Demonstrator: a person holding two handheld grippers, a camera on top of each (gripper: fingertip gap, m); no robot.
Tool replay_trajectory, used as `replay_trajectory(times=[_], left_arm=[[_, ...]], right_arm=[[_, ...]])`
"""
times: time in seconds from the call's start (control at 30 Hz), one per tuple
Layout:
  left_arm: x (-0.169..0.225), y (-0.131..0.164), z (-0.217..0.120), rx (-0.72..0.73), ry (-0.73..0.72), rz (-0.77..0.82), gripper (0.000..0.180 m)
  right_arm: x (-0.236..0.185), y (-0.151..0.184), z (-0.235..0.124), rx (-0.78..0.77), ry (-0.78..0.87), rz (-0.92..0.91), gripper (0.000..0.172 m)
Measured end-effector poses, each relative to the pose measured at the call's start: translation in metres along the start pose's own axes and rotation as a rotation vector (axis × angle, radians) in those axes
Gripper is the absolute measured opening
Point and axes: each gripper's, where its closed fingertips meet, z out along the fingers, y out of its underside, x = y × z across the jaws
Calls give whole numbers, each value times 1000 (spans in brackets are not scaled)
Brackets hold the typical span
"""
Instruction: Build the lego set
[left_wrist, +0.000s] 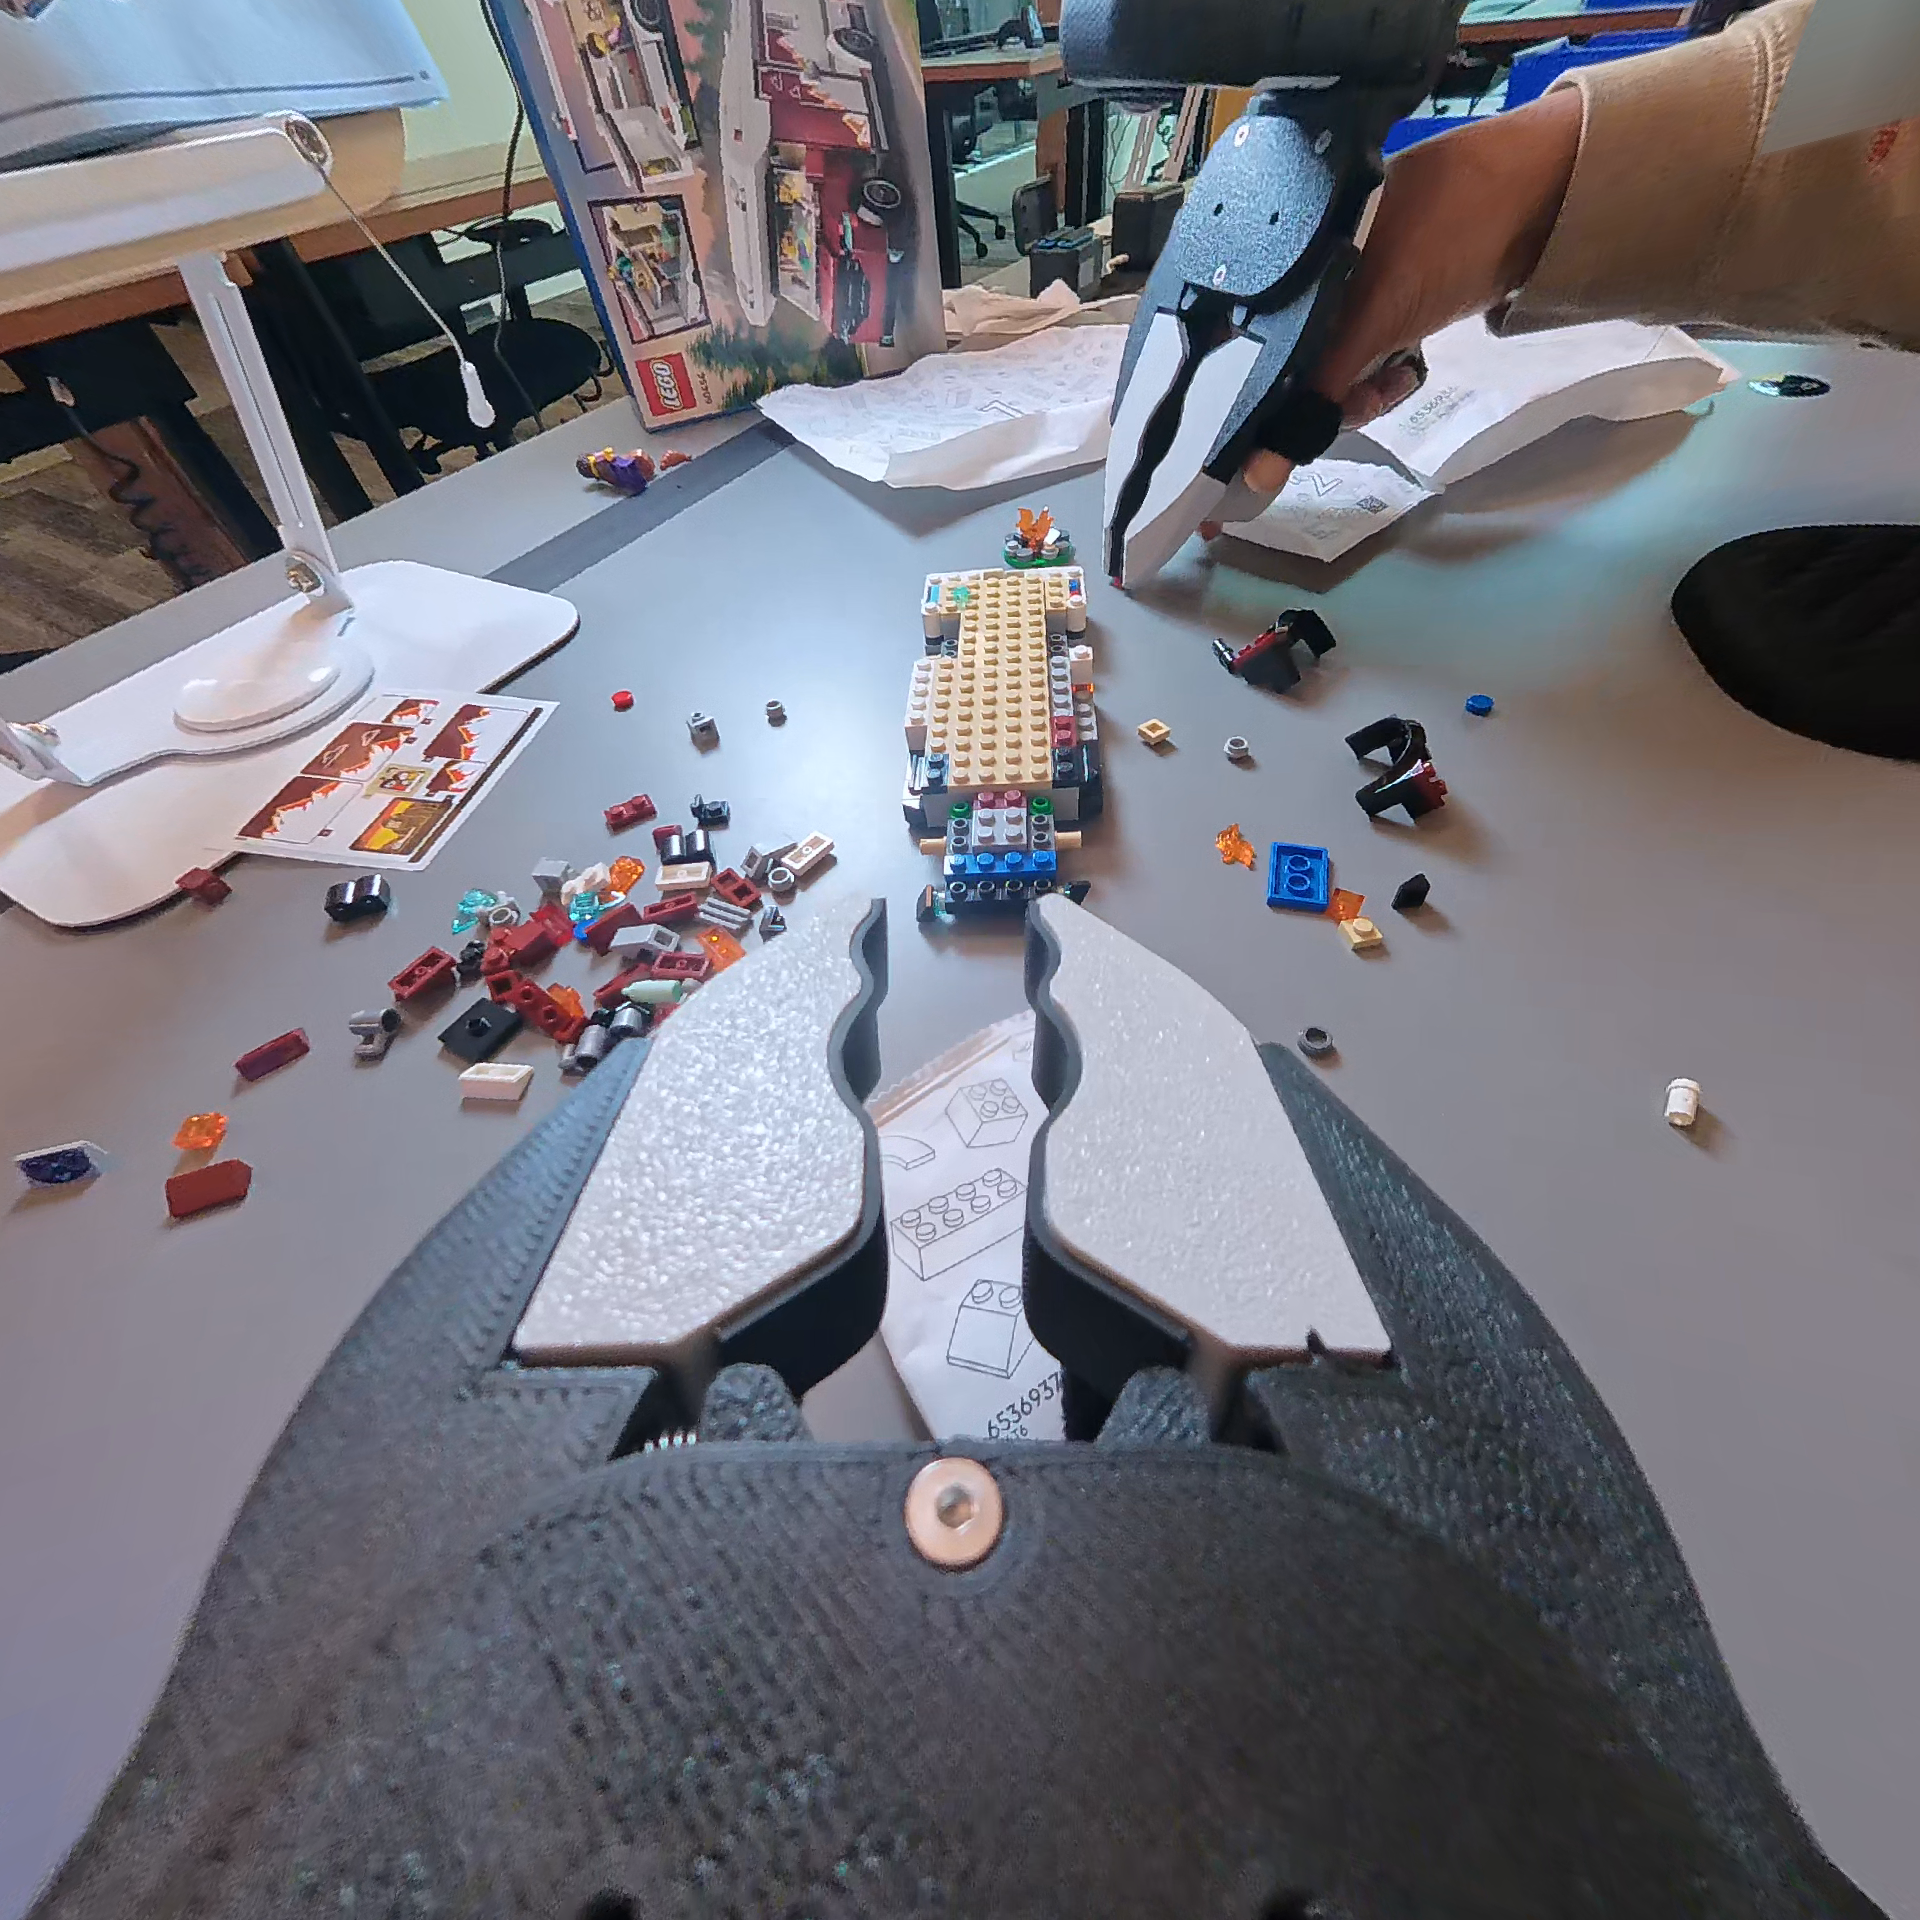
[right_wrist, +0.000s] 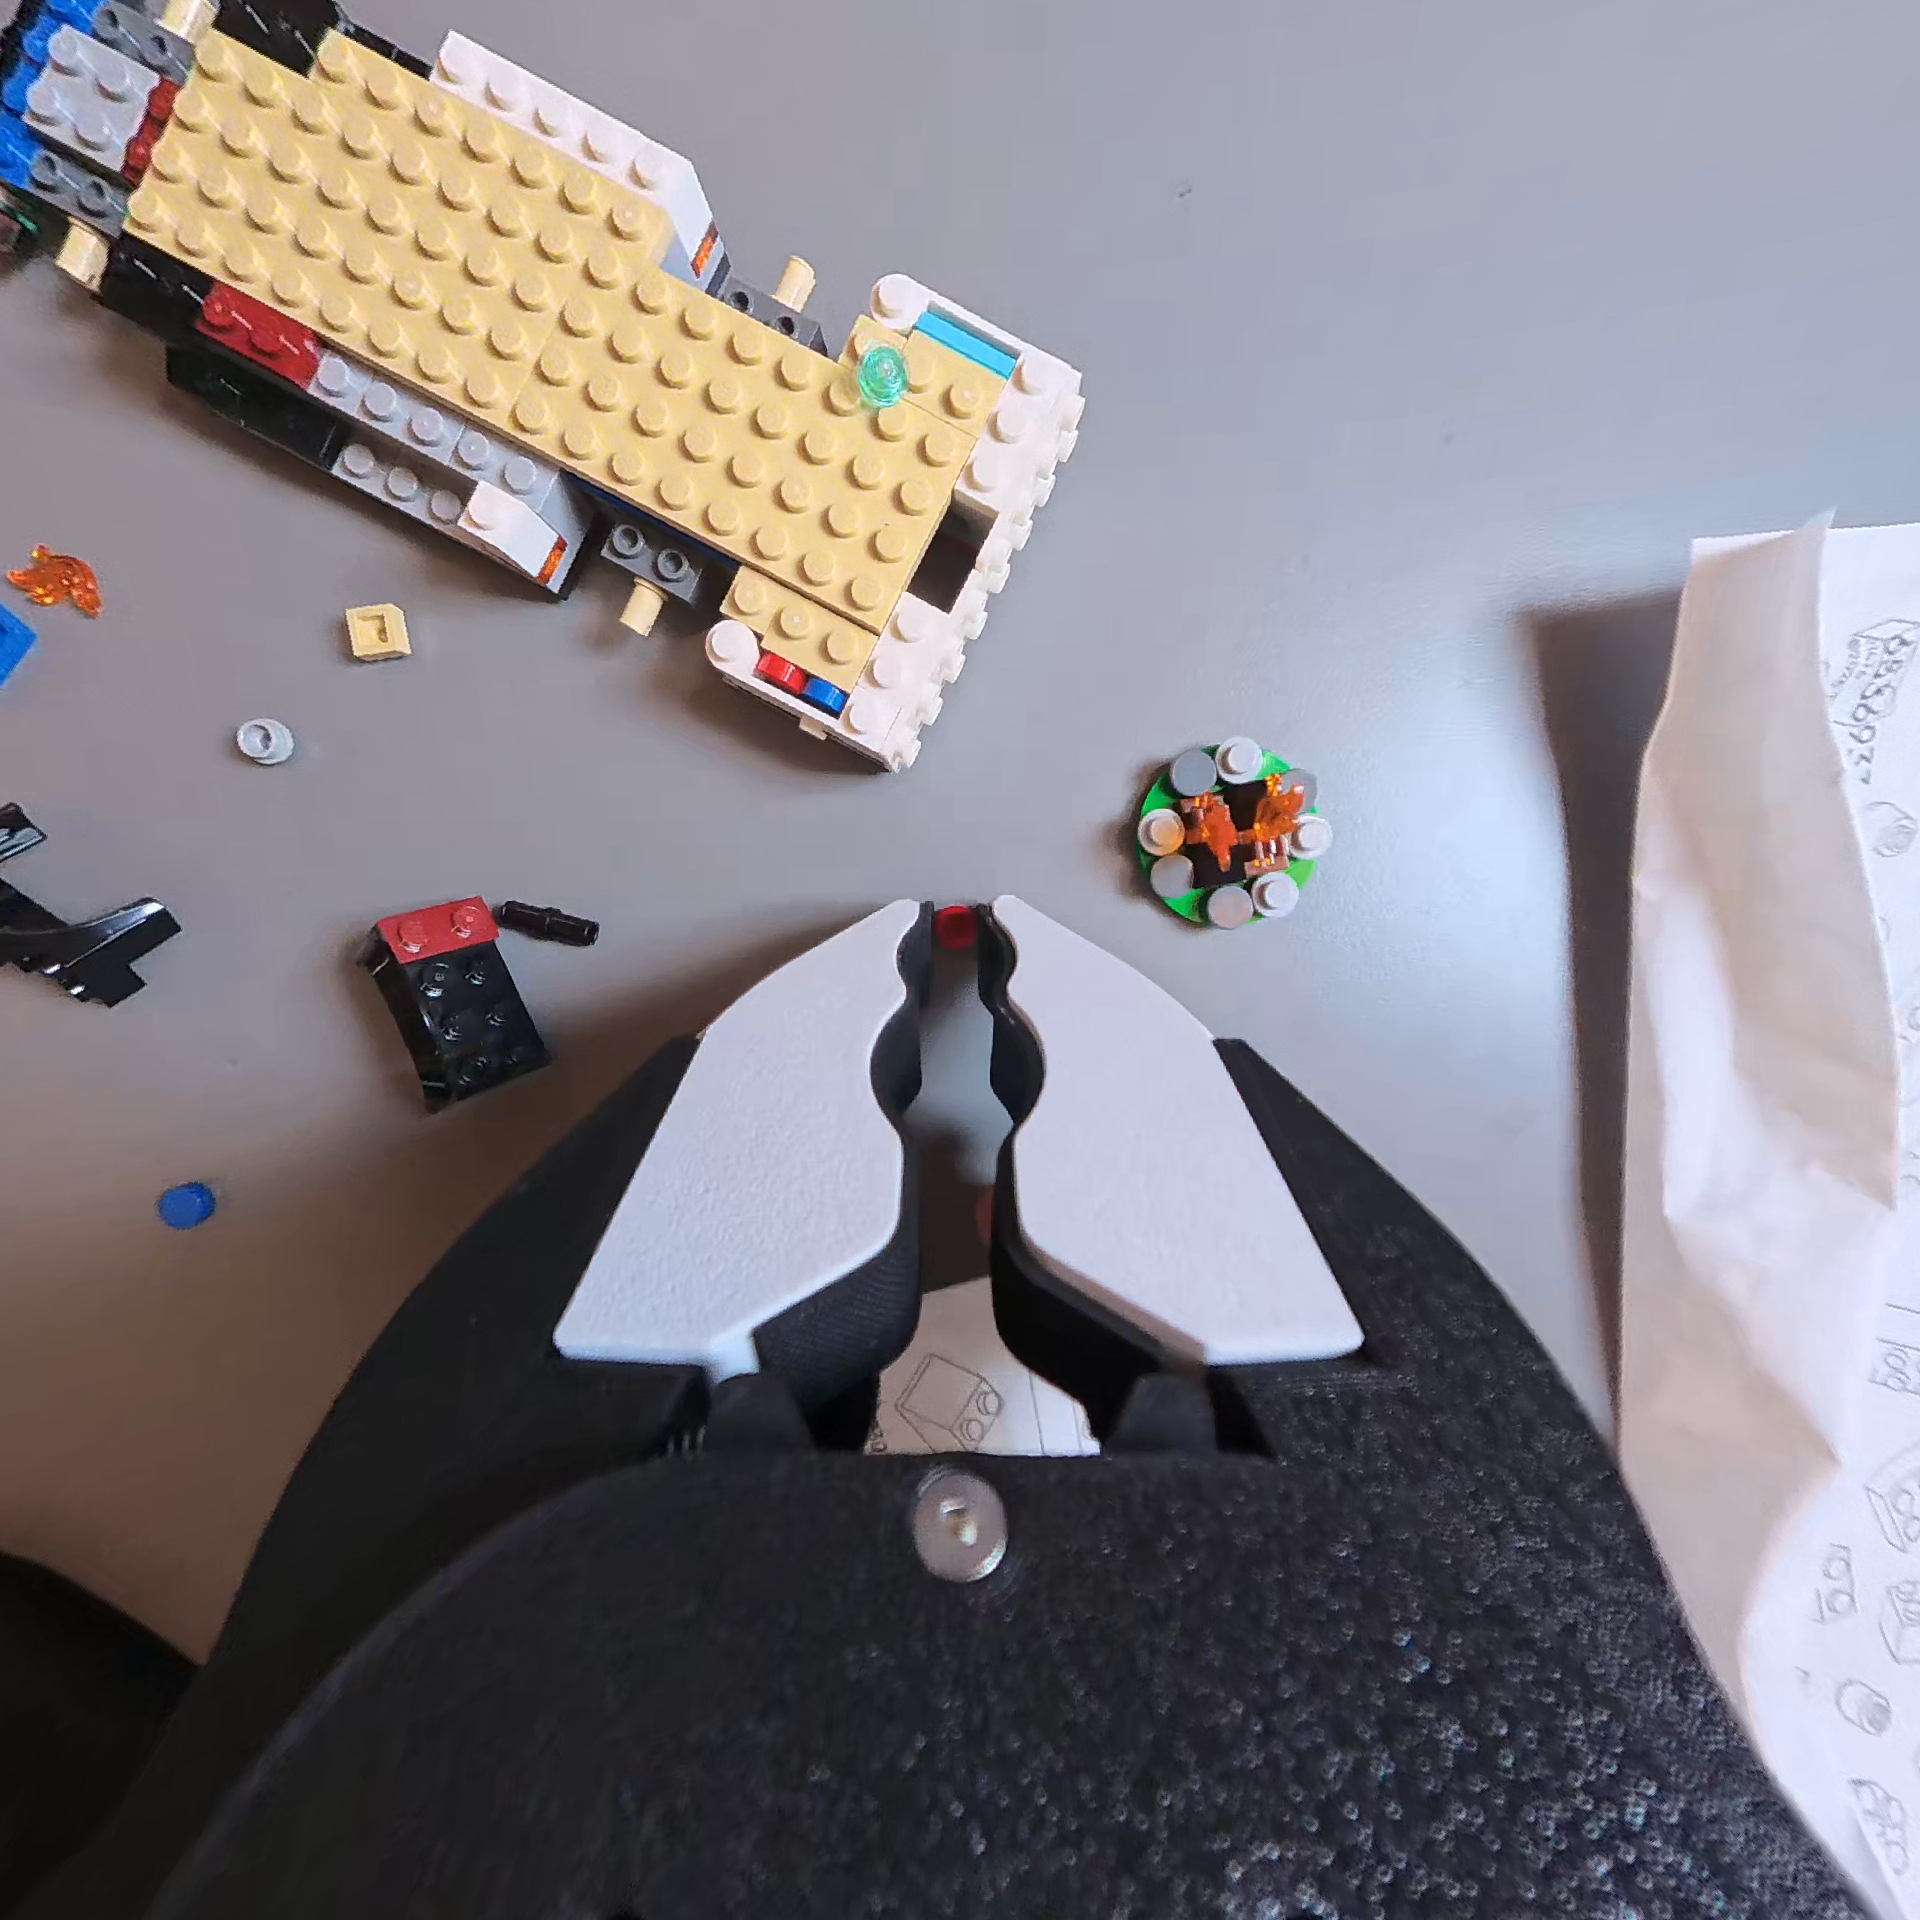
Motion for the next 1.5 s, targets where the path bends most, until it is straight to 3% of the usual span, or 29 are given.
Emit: replay_trajectory(times=[0.2,0.47,0.63,0.7,0.9,1.07,1.17,1.3,1.5], left_arm=[[-1,1,1,-5,8,-14,25],[-4,3,0,-6,0,-19,24],[-4,3,-1,-2,6,-26,24],[-3,3,0,-6,12,-28,24],[-1,4,1,-12,16,-13,24],[0,5,2,-22,13,-3,23],[0,4,1,-16,7,2,23],[4,3,1,-12,22,17,23],[15,4,5,-31,51,54,24]], right_arm=[[17,-74,-17,141,80,-126,8],[41,-155,63,72,52,-268,8],[48,-177,93,44,32,-271,9],[51,-182,96,62,19,-248,19],[40,-196,62,249,-58,-205,41],[26,-185,21,330,-75,-208,43],[-3,-167,-11,383,-102,-258,40],[-65,-114,-39,358,-180,-387,39],[-150,-18,-29,188,-322,-511,36]])
